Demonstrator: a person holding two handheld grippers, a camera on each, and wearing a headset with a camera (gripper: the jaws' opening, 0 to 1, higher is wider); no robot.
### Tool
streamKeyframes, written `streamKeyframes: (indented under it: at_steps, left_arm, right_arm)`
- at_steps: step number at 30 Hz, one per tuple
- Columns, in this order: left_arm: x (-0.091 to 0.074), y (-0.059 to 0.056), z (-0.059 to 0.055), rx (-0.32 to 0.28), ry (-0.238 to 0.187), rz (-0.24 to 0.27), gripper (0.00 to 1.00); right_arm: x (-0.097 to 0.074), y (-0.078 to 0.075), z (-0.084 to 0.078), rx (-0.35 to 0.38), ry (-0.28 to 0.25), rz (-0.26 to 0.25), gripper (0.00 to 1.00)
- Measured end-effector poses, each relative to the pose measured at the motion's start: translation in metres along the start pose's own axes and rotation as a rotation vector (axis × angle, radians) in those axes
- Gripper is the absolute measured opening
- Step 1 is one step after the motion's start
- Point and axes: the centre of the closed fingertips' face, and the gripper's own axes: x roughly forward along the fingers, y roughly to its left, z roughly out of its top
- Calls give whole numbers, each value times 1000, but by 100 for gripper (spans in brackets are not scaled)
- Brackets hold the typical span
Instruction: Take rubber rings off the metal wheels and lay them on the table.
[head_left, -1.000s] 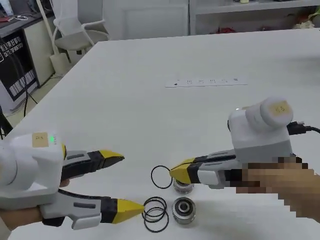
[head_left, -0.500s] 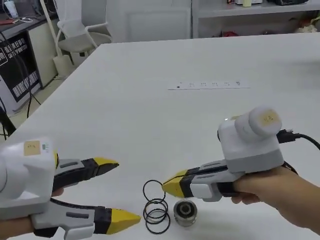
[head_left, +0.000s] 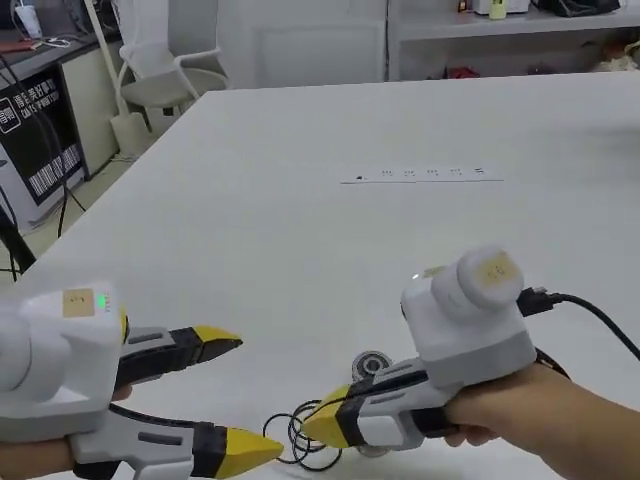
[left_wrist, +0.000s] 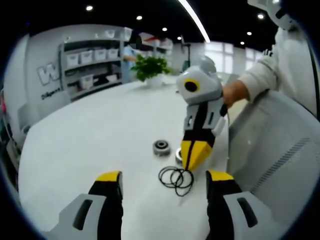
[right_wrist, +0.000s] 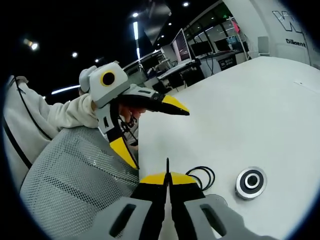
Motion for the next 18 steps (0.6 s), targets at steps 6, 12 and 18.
streamKeyframes:
  at_steps: [6,12,18]
  left_arm:
    - [-1,2,0,-8,-5,6,68]
    - [-1,1,-1,-6,0,2,68]
    - [-1,1,-1,-6,2,0,68]
  right_arm:
    - [3,-2,-7,-30,30,-15,0]
    - [-2,-18,-7,-20,24,-79,0]
    - [-6,-27,-8,-39,33,-125,0]
